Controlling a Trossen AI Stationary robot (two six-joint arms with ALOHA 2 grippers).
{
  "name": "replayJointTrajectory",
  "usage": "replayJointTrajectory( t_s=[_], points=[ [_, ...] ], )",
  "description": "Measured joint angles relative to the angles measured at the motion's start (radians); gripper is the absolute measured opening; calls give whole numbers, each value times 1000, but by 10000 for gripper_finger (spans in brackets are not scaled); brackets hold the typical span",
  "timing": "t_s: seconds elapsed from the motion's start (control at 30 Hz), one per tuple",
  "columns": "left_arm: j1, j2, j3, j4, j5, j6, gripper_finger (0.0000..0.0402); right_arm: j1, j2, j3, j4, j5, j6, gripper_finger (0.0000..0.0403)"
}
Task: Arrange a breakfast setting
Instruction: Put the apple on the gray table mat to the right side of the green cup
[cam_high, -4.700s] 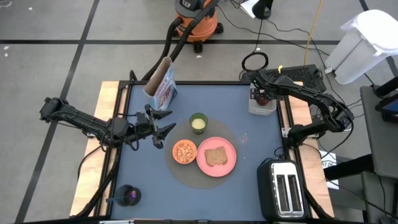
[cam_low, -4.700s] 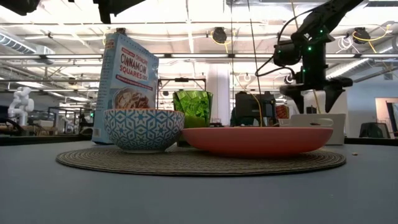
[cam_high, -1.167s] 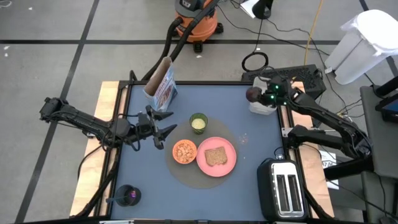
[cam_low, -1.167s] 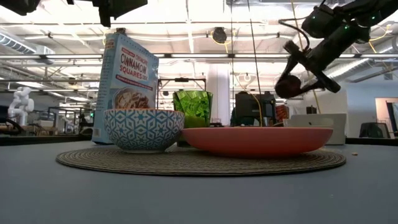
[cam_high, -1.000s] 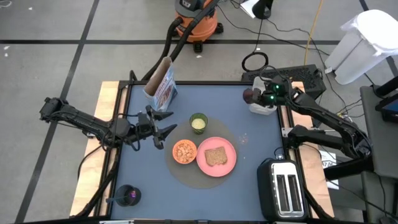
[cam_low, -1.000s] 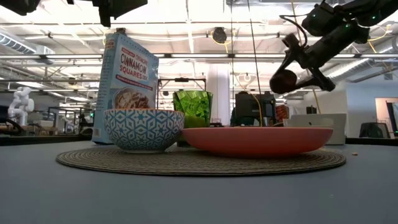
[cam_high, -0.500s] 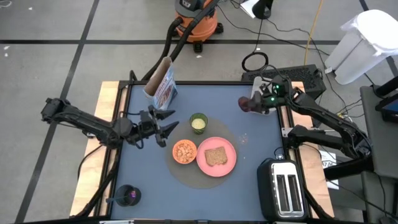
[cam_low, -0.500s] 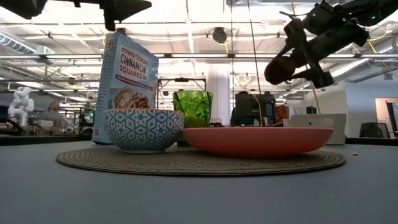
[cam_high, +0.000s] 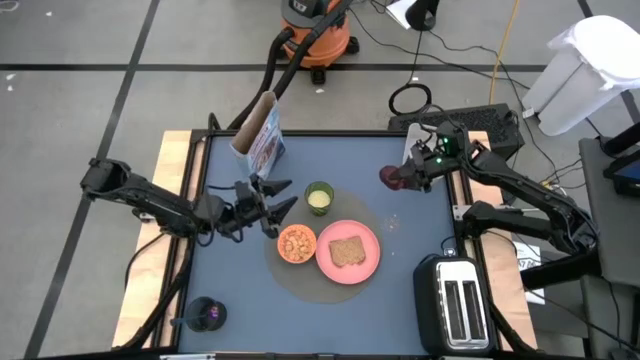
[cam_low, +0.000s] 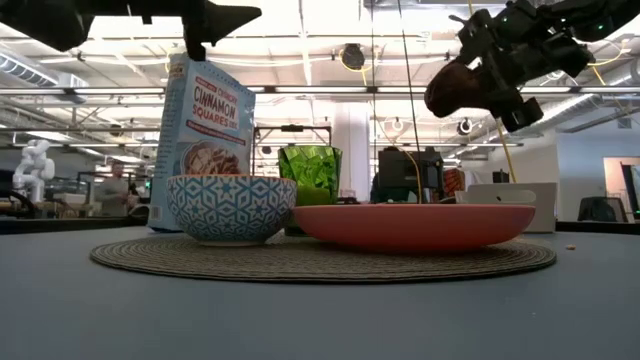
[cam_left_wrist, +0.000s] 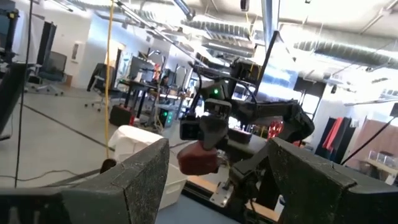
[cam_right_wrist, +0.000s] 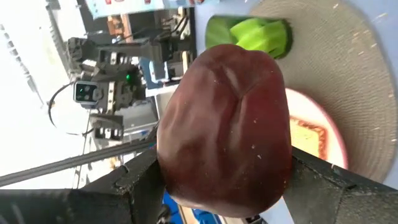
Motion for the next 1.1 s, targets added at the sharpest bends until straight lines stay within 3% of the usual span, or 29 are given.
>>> replayJointTrajectory(
  t_s=[0.37,0.67,0.9,1.1],
  points=[
    [2,98,24,95,3,-36,278,148,2,0,162,61,155,258],
    [2,204,205,49,34,159,280,243,48,0,229,87,230,259],
    [2,299,364,-110,35,289,332,319,99,0,238,85,387,259],
    [7,387,475,-245,36,394,380,350,140,0,376,85,556,259]
  ],
)
